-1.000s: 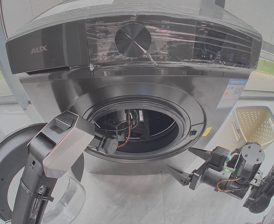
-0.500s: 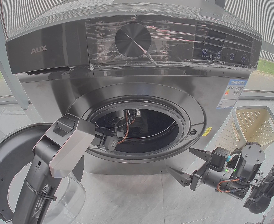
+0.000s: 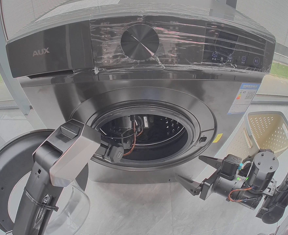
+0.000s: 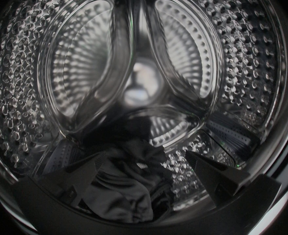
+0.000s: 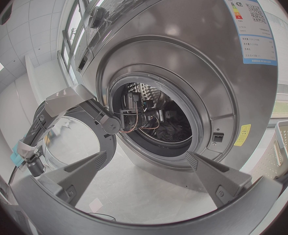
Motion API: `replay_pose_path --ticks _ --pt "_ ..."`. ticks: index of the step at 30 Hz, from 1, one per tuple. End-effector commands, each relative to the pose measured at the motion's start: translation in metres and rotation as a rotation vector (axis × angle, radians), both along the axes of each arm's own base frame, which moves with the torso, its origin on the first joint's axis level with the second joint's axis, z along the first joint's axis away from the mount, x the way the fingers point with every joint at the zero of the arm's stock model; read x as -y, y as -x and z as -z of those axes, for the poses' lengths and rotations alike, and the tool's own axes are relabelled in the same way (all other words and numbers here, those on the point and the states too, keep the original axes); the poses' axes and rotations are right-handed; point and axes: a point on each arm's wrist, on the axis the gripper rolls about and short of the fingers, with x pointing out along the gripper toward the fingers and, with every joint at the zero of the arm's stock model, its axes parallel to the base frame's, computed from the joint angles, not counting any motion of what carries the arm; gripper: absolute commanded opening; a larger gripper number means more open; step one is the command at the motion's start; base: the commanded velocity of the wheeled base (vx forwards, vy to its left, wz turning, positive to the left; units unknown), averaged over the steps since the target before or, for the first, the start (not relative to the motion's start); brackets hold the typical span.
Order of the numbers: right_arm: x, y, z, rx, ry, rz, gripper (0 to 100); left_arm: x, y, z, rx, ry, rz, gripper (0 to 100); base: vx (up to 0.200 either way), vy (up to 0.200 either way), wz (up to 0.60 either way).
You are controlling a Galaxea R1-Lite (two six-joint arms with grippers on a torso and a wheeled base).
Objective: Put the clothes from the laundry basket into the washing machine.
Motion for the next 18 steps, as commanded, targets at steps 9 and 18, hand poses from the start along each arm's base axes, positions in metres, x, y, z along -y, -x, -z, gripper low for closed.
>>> replay_pose_path --ticks 9,18 --pt "0.002 0.001 -0.004 0.013 -0.010 0.004 100 0.023 0.114 -0.006 -0.179 -0.111 0.169 100 0.000 0.000 0.00" --pt "0.004 0.002 -0.003 0.007 -0.004 0.007 100 0.018 0.177 -0.003 -0.219 -0.129 0.262 100 0.000 0.000 0.00"
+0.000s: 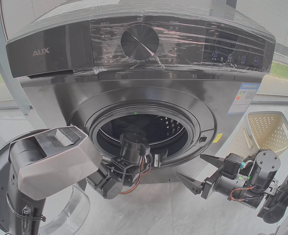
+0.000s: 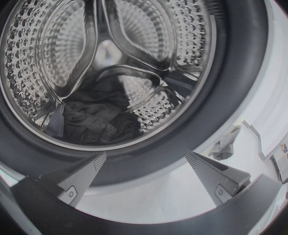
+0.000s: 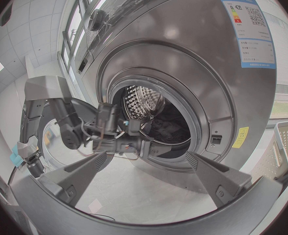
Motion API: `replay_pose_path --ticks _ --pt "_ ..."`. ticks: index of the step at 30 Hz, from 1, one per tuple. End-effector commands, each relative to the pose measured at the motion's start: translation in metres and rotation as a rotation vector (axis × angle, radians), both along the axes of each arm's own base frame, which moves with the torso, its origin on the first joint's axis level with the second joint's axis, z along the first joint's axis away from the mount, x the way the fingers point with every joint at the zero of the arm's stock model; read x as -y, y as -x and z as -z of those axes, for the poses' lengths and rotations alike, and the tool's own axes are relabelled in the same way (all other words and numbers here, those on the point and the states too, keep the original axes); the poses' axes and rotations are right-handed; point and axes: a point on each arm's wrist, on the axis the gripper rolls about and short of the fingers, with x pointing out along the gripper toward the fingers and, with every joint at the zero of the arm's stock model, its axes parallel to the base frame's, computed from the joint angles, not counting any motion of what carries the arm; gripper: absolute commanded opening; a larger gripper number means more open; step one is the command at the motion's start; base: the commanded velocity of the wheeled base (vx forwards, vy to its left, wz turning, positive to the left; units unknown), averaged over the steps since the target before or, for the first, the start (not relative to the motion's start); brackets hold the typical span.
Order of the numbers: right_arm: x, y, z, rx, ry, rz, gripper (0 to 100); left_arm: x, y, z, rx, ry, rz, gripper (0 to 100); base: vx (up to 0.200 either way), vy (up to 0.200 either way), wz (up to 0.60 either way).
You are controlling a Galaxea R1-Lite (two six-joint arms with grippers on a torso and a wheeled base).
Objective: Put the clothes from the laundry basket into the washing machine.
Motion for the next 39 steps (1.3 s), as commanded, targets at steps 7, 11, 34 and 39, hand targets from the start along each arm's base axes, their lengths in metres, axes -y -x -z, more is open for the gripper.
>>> replay_pose_path --ticks 7,11,34,39 --pt "0.005 0.004 -0.002 0.000 -0.002 0.010 100 -0.020 0.082 -0.053 0.027 0.166 0.073 100 0.000 0.000 0.00" --pt "0.008 0.006 -0.006 0.011 -0.010 0.013 100 -0.029 0.093 -0.068 0.049 0.199 0.077 100 0.000 0.000 0.00" --pt "0.061 0.028 -0.017 0.003 -0.034 0.216 100 -0.087 0.153 -0.102 0.134 0.162 -0.062 100 -0.052 0.000 0.00" --pt "0.070 0.035 -0.023 -0.003 -0.024 0.235 100 -0.105 0.166 -0.105 0.151 0.141 -0.060 100 -0.200 0.000 0.00"
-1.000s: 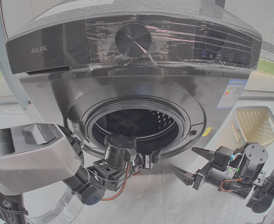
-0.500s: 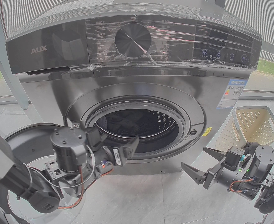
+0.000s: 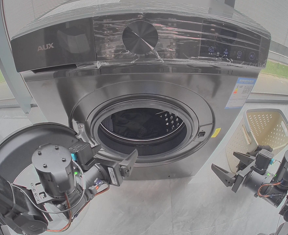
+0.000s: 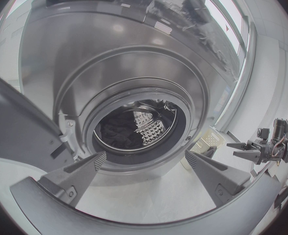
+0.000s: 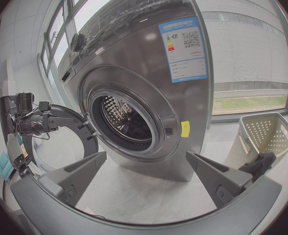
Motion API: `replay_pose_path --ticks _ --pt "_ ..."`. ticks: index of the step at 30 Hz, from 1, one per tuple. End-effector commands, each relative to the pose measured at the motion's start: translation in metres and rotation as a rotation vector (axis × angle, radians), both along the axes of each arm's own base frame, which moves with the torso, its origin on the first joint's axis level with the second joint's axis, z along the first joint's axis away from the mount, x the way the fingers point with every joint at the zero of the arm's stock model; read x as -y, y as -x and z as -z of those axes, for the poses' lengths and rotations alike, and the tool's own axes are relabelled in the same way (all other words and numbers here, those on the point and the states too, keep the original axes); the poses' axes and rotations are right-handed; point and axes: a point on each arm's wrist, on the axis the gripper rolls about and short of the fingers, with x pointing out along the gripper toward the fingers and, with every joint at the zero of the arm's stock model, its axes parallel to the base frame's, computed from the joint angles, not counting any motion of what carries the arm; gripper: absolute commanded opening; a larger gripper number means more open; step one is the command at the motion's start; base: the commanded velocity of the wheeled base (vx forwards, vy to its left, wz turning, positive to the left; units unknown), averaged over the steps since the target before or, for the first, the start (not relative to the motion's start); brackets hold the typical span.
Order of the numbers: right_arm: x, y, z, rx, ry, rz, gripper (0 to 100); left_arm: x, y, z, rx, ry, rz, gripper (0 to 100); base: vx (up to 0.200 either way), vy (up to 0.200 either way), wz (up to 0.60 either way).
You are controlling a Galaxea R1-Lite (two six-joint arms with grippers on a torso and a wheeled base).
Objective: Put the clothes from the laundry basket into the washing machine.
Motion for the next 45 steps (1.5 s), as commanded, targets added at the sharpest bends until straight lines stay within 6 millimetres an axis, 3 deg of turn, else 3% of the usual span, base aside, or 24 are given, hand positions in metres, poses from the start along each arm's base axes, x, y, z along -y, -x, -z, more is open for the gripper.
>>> replay_pose_path --ticks 1,13,17,34,40,45 --pt "0.011 0.012 -0.008 0.016 -0.007 0.016 100 -0.016 0.015 -0.006 0.024 -0.009 0.008 100 -0.200 0.000 0.00" --pt "0.031 0.043 -0.015 -0.043 0.024 0.023 100 -0.057 0.056 -0.012 0.085 -0.038 0.014 100 -0.050 0.000 0.00" --pt "0.041 0.051 -0.015 -0.058 0.038 0.080 100 -0.068 0.065 -0.014 0.095 -0.021 0.005 100 0.000 -0.200 0.00" --pt "0.066 0.059 -0.026 0.042 0.052 0.246 100 -0.077 0.071 0.000 0.061 -0.074 -0.063 100 0.000 -0.200 0.00" --pt "0.072 0.076 -0.020 0.002 0.069 0.245 100 -0.085 0.078 0.005 0.055 -0.082 -0.081 100 0.000 -0.200 0.00" --pt "0.084 0.106 -0.016 0.033 0.080 0.256 100 -0.098 0.084 0.001 0.081 -0.047 -0.121 100 0.000 -0.200 0.00"
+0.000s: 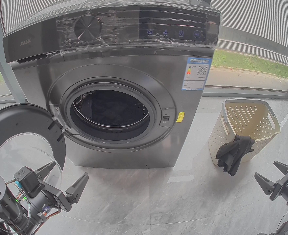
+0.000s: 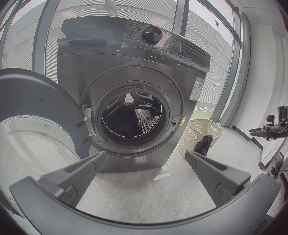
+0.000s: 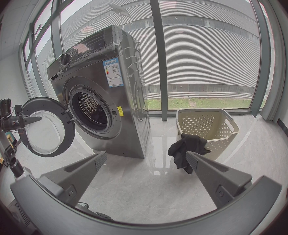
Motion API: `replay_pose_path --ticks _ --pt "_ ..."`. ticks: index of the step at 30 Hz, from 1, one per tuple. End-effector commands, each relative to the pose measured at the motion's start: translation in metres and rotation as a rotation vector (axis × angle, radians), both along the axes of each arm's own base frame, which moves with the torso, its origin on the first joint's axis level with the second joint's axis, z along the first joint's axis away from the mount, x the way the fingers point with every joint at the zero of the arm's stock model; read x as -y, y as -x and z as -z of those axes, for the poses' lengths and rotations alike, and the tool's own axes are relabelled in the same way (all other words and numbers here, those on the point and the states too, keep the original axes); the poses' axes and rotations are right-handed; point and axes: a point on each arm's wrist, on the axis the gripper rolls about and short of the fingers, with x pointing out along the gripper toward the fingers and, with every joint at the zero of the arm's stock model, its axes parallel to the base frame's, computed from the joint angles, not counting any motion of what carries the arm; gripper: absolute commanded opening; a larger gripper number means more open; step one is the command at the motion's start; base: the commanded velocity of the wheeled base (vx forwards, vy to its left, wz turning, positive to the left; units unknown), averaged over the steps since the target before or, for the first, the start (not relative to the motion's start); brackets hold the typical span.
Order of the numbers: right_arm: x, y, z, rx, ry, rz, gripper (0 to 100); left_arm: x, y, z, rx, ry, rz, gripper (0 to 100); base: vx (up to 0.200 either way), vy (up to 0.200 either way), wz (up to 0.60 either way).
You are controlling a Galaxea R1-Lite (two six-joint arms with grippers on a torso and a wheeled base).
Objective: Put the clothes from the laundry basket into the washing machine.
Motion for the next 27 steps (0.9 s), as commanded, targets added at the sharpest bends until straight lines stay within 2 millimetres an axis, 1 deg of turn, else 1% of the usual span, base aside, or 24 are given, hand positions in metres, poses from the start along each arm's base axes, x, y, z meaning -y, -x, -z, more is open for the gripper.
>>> replay_pose_path --ticks 1,2,3,5,9,10,11,13,16,17,19,22,25,27 --pt "0.014 0.036 0.003 0.090 -0.015 0.022 100 -0.017 0.007 -0.005 0.039 0.042 -0.059 100 0.000 -0.200 0.00" --pt "0.014 0.036 0.003 0.090 -0.015 0.022 100 -0.017 0.007 -0.005 0.039 0.042 -0.059 100 0.000 0.000 0.00" --pt "0.018 0.045 0.004 0.122 -0.025 0.048 100 -0.024 0.009 -0.008 0.051 0.052 -0.094 100 0.000 0.000 0.00" --pt "0.021 0.053 0.006 0.149 -0.031 0.066 100 -0.031 0.013 -0.008 0.050 0.055 -0.115 100 0.000 0.000 0.00" --pt "0.026 0.071 0.016 0.177 -0.037 0.085 100 -0.047 0.029 -0.005 0.015 0.054 -0.141 100 0.000 0.000 0.00" --pt "0.027 0.075 0.019 0.177 -0.036 0.091 100 -0.052 0.034 -0.003 0.002 0.054 -0.145 100 0.000 0.000 0.00" --pt "0.027 0.075 0.020 0.176 -0.036 0.092 100 -0.053 0.035 -0.002 0.002 0.056 -0.145 100 0.000 0.000 0.00" --pt "0.029 0.083 0.025 0.196 -0.042 0.105 100 -0.063 0.048 0.005 -0.034 0.061 -0.150 100 0.000 0.000 0.00" --pt "0.030 0.088 0.032 0.186 -0.048 0.115 100 -0.074 0.061 0.012 -0.061 0.076 -0.158 100 0.000 0.000 0.00" --pt "0.030 0.089 0.032 0.183 -0.047 0.117 100 -0.074 0.062 0.013 -0.062 0.077 -0.158 100 0.000 0.000 0.00" --pt "0.030 0.095 0.043 0.157 -0.038 0.147 100 -0.084 0.073 0.021 -0.080 0.084 -0.194 100 0.000 0.000 0.00" --pt "0.031 0.096 0.042 0.172 -0.033 0.180 100 -0.092 0.081 0.026 -0.078 0.088 -0.280 100 0.000 0.000 0.00" --pt "0.031 0.095 0.042 0.173 -0.014 0.240 100 -0.095 0.084 0.027 -0.055 0.094 -0.357 100 0.000 0.000 0.00" --pt "0.031 0.096 0.044 0.164 0.014 0.244 100 -0.098 0.087 0.027 -0.037 0.100 -0.435 100 0.000 0.000 0.00"
